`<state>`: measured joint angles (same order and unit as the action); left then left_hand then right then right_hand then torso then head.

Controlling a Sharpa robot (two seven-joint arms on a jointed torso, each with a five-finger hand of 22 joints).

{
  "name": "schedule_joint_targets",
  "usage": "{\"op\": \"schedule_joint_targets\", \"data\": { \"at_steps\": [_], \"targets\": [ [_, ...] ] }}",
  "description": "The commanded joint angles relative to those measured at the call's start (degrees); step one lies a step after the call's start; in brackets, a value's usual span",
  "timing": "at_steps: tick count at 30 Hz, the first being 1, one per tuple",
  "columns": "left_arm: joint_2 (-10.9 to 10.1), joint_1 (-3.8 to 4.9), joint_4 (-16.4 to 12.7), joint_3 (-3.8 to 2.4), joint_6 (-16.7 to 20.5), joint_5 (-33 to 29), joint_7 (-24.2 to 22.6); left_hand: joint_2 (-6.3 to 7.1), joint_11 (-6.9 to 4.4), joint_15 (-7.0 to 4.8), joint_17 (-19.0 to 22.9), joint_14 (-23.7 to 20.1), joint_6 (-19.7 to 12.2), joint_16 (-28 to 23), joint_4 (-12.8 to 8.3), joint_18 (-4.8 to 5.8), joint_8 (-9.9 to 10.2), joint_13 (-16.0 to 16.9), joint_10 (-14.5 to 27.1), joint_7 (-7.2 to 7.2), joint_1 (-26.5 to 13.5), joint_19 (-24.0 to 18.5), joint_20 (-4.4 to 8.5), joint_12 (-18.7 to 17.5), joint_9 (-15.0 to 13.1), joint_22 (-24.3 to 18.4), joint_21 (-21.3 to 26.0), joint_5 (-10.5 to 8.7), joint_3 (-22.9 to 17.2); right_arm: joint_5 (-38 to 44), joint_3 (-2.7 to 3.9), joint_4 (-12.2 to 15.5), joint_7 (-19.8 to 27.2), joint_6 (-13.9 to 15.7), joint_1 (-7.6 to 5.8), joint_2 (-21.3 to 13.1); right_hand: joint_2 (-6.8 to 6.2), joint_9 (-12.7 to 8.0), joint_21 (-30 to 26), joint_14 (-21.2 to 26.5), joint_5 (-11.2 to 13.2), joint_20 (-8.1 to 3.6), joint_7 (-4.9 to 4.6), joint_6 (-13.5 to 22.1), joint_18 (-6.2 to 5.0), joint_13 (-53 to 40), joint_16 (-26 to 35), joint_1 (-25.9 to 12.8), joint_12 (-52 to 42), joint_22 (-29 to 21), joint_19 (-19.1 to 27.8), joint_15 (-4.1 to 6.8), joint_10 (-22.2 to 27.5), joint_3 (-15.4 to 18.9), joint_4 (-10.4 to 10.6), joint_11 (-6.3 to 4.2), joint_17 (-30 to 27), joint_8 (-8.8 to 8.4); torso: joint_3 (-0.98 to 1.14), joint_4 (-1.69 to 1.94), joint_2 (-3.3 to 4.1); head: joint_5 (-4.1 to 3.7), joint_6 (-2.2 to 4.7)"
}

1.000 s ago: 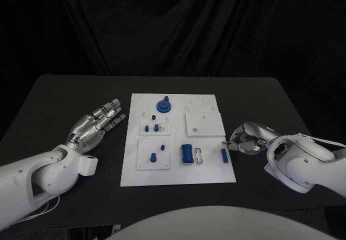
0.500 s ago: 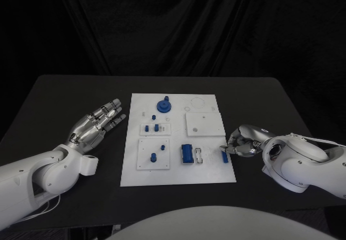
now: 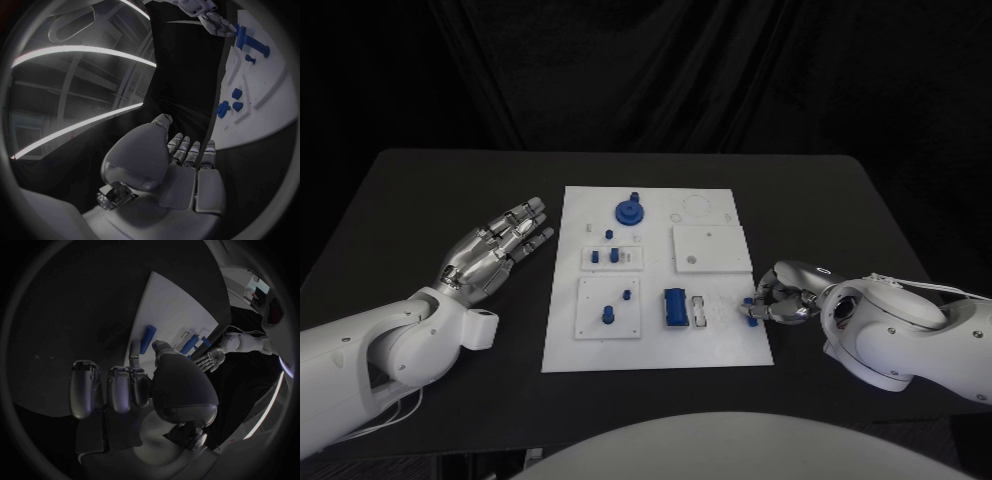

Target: Assemble the parts on the task board

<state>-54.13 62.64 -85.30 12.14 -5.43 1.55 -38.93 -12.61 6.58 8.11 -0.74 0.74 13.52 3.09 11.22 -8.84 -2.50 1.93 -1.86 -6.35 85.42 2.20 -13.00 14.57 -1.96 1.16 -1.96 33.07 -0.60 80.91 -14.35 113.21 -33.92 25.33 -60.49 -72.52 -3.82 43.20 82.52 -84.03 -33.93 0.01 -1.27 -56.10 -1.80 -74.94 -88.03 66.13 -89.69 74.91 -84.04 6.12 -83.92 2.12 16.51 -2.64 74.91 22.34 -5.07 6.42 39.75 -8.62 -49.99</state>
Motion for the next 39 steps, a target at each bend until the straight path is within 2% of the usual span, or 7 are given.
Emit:
{"op": "schedule_joint_targets", "data": {
  "at_steps": [1,7,14,22,25,33,39],
  "targets": [
    [0.04,-0.06,-0.05,-0.04,-0.2,-0.07,-1.13,0.34,0.37,0.3,-0.07,0.05,0.18,0.17,-0.04,-0.29,-0.31,0.05,0.15,-0.06,0.28,-0.11,-0.45,0.08,-0.05,0.08,-0.38,0.26,-0.23,0.31,-0.01,-0.19,-1.82,-1.85,0.69,0.29,0.05,-0.6,0.04,-4.98,-0.34,0.57,-0.55,0.02,-0.17,-15.06,0.22,0.53,-0.31,12.46,-2.76,-0.42,-6.08,0.45,0.02,0.44,9.92,-0.63,-0.02,0.06,0.0,0.0,-0.01],
    [0.05,-0.07,-0.01,-0.04,-0.27,-0.07,-1.1,0.34,0.37,0.3,-0.07,0.05,0.18,0.17,-0.04,-0.29,-0.31,0.05,0.15,-0.06,0.28,-0.11,-0.45,0.08,-0.05,0.08,-0.38,0.26,-0.23,0.29,-0.01,-0.75,-1.98,-2.35,1.57,1.24,0.05,-1.95,-0.12,-4.94,-0.83,0.79,-0.83,0.0,-0.21,-15.06,0.3,0.99,-0.31,12.41,-2.69,-0.65,-6.08,0.41,-0.08,0.69,9.74,-1.79,0.02,0.04,0.01,-0.05,-0.01],
    [0.1,-0.07,0.07,-0.04,-0.4,-0.07,-1.02,0.34,0.37,0.3,-0.07,0.05,0.18,0.17,-0.04,-0.29,-0.31,0.05,0.15,-0.06,0.28,-0.11,-0.45,0.08,-0.05,0.08,-0.38,0.26,-0.23,0.29,0.0,-1.33,-2.0,-2.42,1.97,2.48,-0.19,-4.88,-0.32,-4.87,-7.71,0.89,-0.85,-0.71,-0.27,-15.06,0.44,8.51,-0.31,12.35,-2.61,-0.67,-6.08,-2.61,-3.19,0.69,9.45,-3.77,0.03,-0.05,-0.05,0.02,-0.01],
    [0.23,-0.08,0.18,-0.04,-0.57,-0.07,-1.05,0.29,0.54,0.39,-0.08,0.07,0.11,0.25,-0.1,-0.25,-0.3,0.06,0.12,-0.06,0.24,-0.09,-0.51,0.16,-0.04,0.09,-0.4,0.33,-0.53,-0.29,0.0,-1.46,-0.24,0.3,2.08,3.25,0.12,-5.95,0.07,-4.97,-9.66,0.87,-1.01,-1.52,-0.16,-15.06,0.22,14.11,-0.31,12.49,-2.79,-0.71,-6.08,-5.87,-7.34,0.8,9.93,-4.03,0.07,0.02,-0.09,0.1,-0.01],
    [0.26,-0.09,0.23,-0.04,-0.66,-0.07,-1.07,0.27,0.57,0.41,-0.1,0.1,0.11,0.33,-0.11,-0.24,-0.3,0.05,0.11,-0.07,0.23,-0.08,-0.53,0.16,-0.03,0.09,-0.4,0.35,-0.6,-4.31,0.01,-1.06,2.2,3.02,2.09,3.31,-0.71,-6.54,0.64,-5.08,-6.56,1.02,-1.15,-1.96,-0.02,-15.06,-0.04,14.14,-0.31,12.69,-3.03,-0.85,-6.08,-9.4,-7.94,0.95,10.46,-4.07,0.06,-0.03,-0.1,0.27,-0.01],
    [0.23,-0.13,0.31,-0.04,-0.81,-0.07,-1.08,0.22,0.68,0.49,-0.11,0.12,0.05,0.4,-0.15,-0.21,-0.29,0.06,0.1,-0.08,0.22,-0.04,-0.57,0.22,-0.02,0.11,-0.45,0.4,-0.8,-18.5,0.02,0.61,10.96,9.14,2.1,3.29,-2.89,-7.06,1.89,-5.36,-5.84,1.04,-1.08,-2.35,0.27,-15.06,-0.69,11.04,-0.31,13.09,-3.55,-0.85,-6.08,-16.18,-8.09,0.87,11.86,-3.67,0.03,0.03,-0.07,0.31,-0.01],
    [0.28,-0.2,0.37,-0.04,-0.88,-0.07,-0.99,0.22,0.68,0.49,-0.11,0.12,0.05,0.4,-0.15,-0.21,-0.29,0.06,0.1,-0.08,0.22,-0.04,-0.57,0.22,-0.02,0.11,-0.45,0.4,-0.8,-24.92,0.03,2.42,14.64,11.76,2.09,3.48,-3.08,-7.06,1.82,-5.38,-5.91,1.04,-1.04,-2.39,0.24,-15.06,-0.74,9.8,-0.31,13.05,-3.51,-0.84,-6.08,-17.37,-7.98,0.85,11.93,-3.47,0.05,0.04,-0.07,0.47,-0.01]
  ]
}}
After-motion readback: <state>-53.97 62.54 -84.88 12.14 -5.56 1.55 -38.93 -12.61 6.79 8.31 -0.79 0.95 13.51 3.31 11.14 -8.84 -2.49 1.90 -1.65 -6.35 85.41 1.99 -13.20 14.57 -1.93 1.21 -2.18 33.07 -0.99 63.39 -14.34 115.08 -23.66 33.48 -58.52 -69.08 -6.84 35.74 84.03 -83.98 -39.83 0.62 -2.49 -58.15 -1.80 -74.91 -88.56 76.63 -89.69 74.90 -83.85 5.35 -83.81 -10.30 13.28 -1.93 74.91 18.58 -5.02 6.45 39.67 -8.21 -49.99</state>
